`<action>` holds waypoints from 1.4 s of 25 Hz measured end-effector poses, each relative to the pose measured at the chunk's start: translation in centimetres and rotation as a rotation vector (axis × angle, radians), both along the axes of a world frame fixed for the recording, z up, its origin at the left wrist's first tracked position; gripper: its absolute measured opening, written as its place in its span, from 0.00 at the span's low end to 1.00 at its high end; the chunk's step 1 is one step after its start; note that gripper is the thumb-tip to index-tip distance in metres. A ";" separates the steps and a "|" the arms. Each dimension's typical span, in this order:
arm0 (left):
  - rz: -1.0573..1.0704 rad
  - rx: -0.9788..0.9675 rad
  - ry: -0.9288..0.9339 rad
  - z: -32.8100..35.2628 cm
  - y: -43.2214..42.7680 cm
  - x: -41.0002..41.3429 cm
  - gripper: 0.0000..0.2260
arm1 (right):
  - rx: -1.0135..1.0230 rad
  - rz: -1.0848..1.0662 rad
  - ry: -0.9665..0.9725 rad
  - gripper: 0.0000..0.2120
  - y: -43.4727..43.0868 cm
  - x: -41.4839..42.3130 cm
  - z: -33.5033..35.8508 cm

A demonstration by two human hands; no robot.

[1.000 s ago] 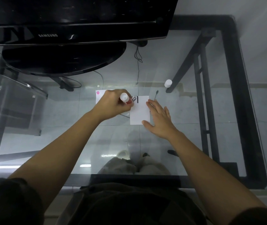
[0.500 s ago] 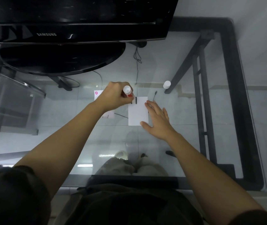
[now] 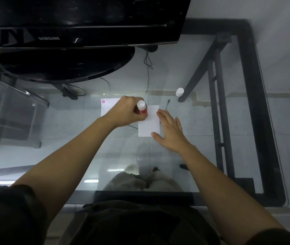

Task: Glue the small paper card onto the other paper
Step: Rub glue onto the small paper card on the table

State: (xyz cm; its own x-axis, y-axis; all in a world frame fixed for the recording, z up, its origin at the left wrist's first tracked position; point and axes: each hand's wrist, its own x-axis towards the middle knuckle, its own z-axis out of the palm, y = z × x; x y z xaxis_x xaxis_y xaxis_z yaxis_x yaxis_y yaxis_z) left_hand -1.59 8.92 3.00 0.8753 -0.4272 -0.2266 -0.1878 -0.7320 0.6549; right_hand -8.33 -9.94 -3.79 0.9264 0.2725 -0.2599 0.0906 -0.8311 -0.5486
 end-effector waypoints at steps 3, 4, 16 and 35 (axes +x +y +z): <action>0.123 -0.028 -0.059 0.0 -0.1 0.8 0.07 | -0.011 -0.004 -0.008 0.35 0.0 -0.1 0.2; 0.124 -0.035 -0.064 -0.1 0.0 0.5 0.06 | -0.016 -0.004 -0.006 0.35 0.0 -0.1 0.2; 0.002 -0.007 0.022 -0.1 -0.5 -0.6 0.07 | -0.185 -0.083 0.123 0.44 0.3 -0.1 0.7; 0.004 -0.037 0.063 0.5 -1.2 0.8 0.08 | -0.170 -0.089 0.118 0.44 0.1 0.0 -0.2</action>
